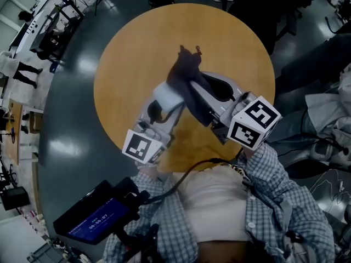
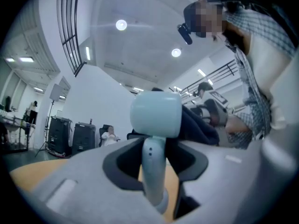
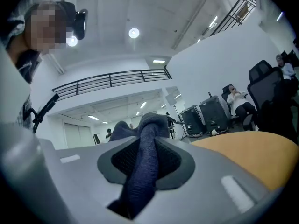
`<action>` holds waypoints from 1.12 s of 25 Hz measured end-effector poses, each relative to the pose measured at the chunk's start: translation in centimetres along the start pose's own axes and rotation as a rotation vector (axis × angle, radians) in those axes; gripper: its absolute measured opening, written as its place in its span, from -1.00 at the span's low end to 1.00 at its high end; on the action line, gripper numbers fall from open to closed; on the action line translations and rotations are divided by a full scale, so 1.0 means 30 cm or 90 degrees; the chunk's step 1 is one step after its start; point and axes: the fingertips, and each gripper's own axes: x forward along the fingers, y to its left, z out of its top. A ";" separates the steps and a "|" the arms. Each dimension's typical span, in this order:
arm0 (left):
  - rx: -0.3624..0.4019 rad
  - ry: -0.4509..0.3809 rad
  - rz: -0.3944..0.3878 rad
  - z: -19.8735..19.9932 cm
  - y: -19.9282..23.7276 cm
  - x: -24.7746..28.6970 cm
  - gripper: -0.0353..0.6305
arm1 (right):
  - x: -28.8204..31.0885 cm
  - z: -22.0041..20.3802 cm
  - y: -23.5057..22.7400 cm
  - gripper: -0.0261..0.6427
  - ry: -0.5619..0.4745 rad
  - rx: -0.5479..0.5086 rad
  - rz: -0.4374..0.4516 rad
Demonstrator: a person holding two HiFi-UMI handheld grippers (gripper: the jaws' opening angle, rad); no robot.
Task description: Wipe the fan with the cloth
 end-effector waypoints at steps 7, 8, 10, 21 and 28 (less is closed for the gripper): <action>-0.009 -0.005 -0.016 0.010 -0.013 0.014 -0.45 | -0.025 -0.271 -0.146 -0.65 0.102 0.025 -0.071; -0.010 -0.005 -0.017 0.011 -0.013 0.015 -0.45 | -0.030 -0.317 -0.170 -0.65 0.120 0.031 -0.081; -0.014 -0.009 -0.016 0.014 -0.009 0.015 -0.45 | -0.042 -0.395 -0.207 -0.65 0.152 0.039 -0.100; -0.024 -0.020 -0.001 0.022 0.043 0.006 -0.45 | -0.106 0.066 0.045 -0.65 -0.039 -0.167 -0.019; -0.028 -0.036 0.009 0.049 0.062 0.024 -0.45 | -0.065 0.143 0.263 -0.65 -0.077 -0.273 0.096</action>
